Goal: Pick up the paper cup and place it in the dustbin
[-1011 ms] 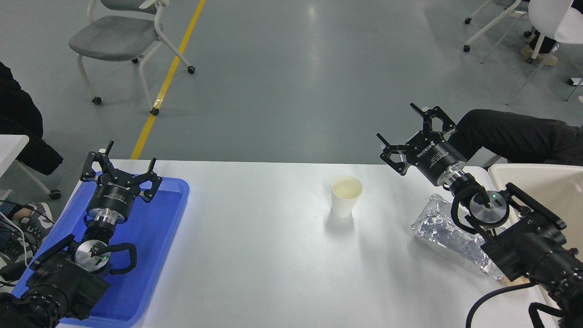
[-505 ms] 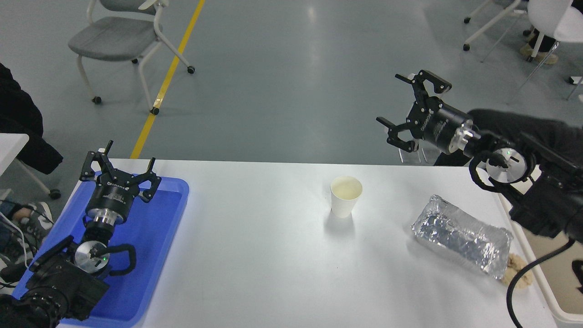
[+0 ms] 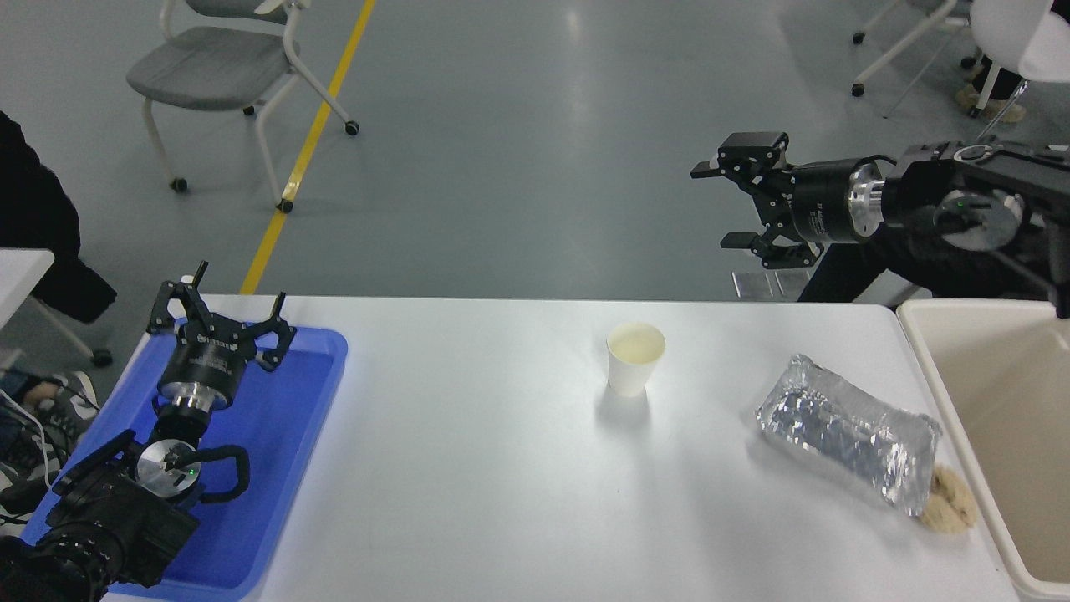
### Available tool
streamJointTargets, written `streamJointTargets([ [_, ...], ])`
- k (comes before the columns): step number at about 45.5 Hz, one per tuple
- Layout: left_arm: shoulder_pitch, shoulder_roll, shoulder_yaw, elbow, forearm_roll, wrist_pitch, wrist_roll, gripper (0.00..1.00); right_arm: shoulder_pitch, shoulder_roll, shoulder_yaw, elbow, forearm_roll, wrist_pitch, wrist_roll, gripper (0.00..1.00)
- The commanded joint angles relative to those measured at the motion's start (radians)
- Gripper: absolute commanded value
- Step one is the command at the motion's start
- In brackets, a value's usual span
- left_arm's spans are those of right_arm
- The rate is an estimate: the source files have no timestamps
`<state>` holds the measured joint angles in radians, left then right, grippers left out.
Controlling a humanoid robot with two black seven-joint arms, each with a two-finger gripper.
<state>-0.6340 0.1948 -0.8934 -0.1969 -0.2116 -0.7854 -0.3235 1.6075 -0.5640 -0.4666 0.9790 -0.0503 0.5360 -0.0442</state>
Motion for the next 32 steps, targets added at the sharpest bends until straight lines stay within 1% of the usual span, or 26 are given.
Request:
streamJointTargets([
  [1,0.0,0.0,0.001,0.002,0.0,0.0,0.0,1.0,0.287,-0.005,-0.288,0.246,-0.138,0.005,0.001,1.0],
  [8,0.0,0.002,0.001,-0.001,0.0,0.0,0.0,1.0,0.409,0.047,-0.372,0.339,-0.218,0.025,0.0,1.0],
  [21,0.0,0.002,0.001,-0.001,0.0,0.0,0.0,1.0,0.54,0.232,-0.586,0.408,-0.206,0.051,-0.005,1.0],
  [27,0.0,0.002,-0.001,0.002,0.0,0.0,0.0,1.0,0.551,0.325,-0.682,0.438,-0.195,0.051,-0.003,1.0],
  [32,0.0,0.002,-0.001,-0.001,0.0,0.0,0.0,1.0,0.583,0.369,-0.724,0.475,-0.165,0.055,-0.005,1.0],
])
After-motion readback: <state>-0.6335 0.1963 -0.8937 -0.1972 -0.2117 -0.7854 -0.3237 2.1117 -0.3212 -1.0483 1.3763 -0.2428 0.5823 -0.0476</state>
